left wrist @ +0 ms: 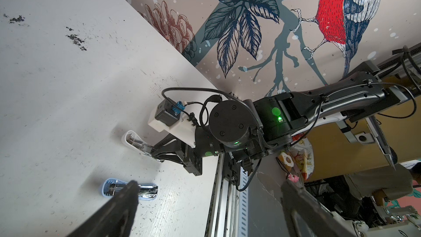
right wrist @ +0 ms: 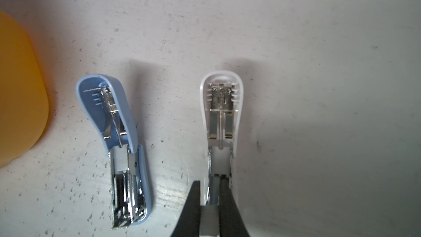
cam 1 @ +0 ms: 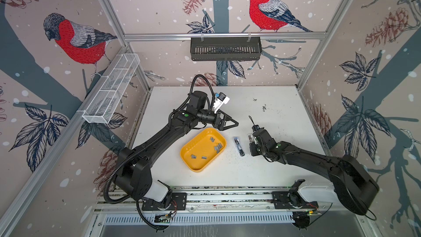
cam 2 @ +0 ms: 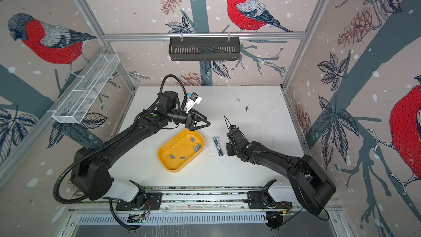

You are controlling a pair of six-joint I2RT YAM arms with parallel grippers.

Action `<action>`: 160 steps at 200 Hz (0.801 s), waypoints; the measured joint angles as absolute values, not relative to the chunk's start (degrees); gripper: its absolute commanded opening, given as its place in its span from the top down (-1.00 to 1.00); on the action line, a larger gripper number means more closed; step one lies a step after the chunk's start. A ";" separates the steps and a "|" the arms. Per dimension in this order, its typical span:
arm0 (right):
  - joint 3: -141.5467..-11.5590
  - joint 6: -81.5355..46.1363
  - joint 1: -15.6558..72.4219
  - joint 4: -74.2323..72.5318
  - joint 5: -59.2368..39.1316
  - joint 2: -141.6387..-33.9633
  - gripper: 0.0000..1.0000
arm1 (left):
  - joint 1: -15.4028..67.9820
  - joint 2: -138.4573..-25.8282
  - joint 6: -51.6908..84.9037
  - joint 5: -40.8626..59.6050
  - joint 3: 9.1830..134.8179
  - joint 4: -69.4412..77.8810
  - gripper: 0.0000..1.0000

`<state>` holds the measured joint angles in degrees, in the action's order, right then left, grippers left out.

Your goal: Load the staples into the stapler

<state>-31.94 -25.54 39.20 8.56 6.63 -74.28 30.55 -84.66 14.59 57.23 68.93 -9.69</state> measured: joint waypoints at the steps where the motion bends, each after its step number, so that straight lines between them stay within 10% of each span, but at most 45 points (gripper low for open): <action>1: -31.97 -25.54 39.20 8.56 6.63 -74.26 0.82 | 30.55 -84.66 14.59 57.23 68.93 -9.69 -0.94; 160: -34.22 -25.34 39.33 10.44 10.13 -75.77 0.84 | 30.55 -84.51 14.57 57.25 68.93 -9.78 -0.93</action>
<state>-34.22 -25.34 39.33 10.44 10.13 -75.77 30.55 -84.51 14.57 57.25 68.93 -9.78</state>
